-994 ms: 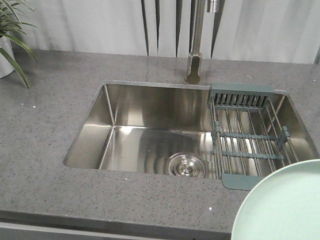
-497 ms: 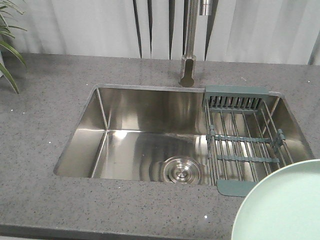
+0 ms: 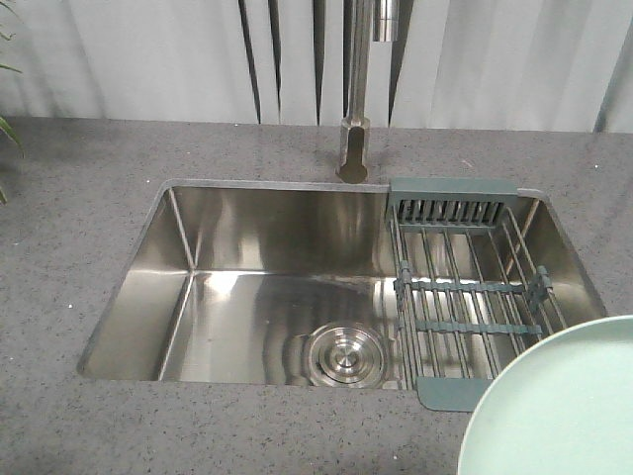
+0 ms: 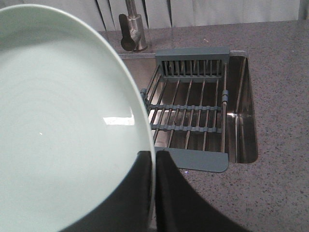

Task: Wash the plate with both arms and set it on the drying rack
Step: 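Drive up to the steel sink and stop facing it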

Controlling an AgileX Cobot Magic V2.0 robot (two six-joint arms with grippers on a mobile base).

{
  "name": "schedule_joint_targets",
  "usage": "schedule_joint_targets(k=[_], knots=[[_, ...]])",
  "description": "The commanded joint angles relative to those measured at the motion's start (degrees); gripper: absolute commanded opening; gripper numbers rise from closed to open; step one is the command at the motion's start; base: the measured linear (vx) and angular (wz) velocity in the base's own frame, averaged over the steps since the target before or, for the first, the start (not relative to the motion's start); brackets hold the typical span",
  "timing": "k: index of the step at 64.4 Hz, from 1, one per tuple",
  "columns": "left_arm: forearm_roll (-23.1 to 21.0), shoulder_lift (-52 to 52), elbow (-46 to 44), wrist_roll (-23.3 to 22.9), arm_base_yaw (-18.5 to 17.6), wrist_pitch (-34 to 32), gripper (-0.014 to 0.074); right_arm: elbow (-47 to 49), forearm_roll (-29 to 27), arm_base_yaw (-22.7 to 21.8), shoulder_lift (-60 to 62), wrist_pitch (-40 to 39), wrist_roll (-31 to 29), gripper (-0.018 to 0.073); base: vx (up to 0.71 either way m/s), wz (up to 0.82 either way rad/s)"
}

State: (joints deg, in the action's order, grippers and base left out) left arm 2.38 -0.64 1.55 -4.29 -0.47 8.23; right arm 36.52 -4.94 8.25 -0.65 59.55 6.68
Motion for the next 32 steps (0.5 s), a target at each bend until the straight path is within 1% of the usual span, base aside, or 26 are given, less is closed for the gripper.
schedule_joint_targets(k=[1,32], knots=[[-0.10,-0.91,0.87,-0.66,-0.15,-4.52,-0.0005,1.14,-0.01,-0.15,-1.08,-4.35,0.16,-0.0005,0.06,-0.06],[-0.10,-0.91,0.87,-0.66,-0.15,-4.52,-0.0005,1.14,-0.01,-0.15,-1.08,-4.35,0.16,-0.0005,0.05,-0.04]])
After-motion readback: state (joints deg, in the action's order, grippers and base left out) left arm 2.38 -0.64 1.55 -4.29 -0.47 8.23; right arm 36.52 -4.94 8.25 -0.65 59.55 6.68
